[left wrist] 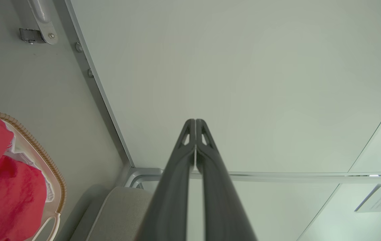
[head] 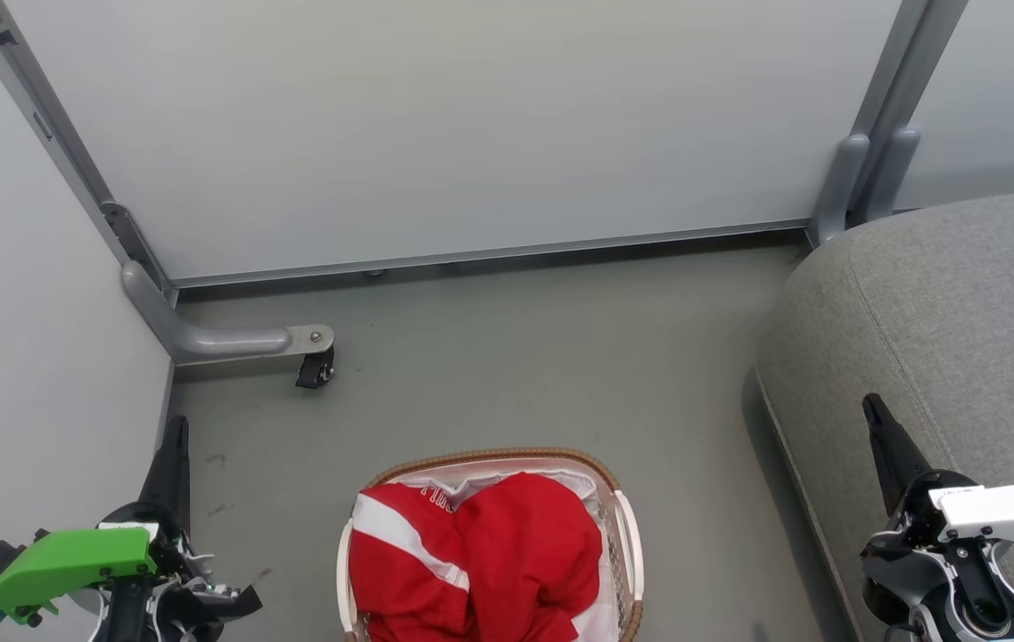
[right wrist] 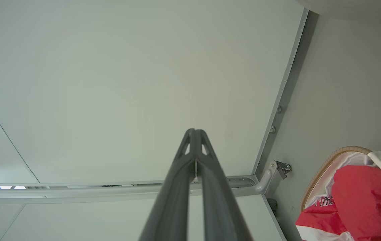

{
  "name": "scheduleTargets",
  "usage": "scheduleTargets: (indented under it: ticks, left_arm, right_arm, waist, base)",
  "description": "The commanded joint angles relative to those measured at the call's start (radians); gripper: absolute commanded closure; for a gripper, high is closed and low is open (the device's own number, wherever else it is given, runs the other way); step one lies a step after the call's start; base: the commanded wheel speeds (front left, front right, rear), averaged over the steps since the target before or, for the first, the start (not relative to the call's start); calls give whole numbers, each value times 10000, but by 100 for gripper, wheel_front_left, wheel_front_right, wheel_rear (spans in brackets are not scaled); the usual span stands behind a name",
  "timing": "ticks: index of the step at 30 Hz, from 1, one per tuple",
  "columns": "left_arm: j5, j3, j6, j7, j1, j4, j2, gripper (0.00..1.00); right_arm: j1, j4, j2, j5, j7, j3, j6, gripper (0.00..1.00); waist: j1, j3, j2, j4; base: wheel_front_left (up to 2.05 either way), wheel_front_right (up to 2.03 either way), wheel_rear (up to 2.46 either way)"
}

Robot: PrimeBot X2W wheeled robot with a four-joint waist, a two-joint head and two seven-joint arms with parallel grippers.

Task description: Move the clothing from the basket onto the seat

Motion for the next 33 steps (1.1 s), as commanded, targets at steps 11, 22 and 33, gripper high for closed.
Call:
scheduleTargets:
  ticks: [11, 22, 33]
  left_arm:
    - [46, -36, 8, -97, 137, 286, -55, 0]
    - [1968, -259, 2, -660, 4, 447, 107, 0]
    - [4673, -477, 12, -1127, 5, 517, 129, 0]
  right_arm:
    - [67, 224, 66, -73, -69, 45, -6, 0]
    - [-137, 283, -251, -1673, -653, 347, -5, 0]
    - [-222, 246, -355, -4101, -1128, 621, -4, 0]
  waist:
    - [0, 7, -1, 0]
    - [0, 62, -1, 7]
    - [0, 104, -1, 18]
  base:
    - [0, 0, 0]
    - [0, 0, 0]
    - [0, 0, 0]
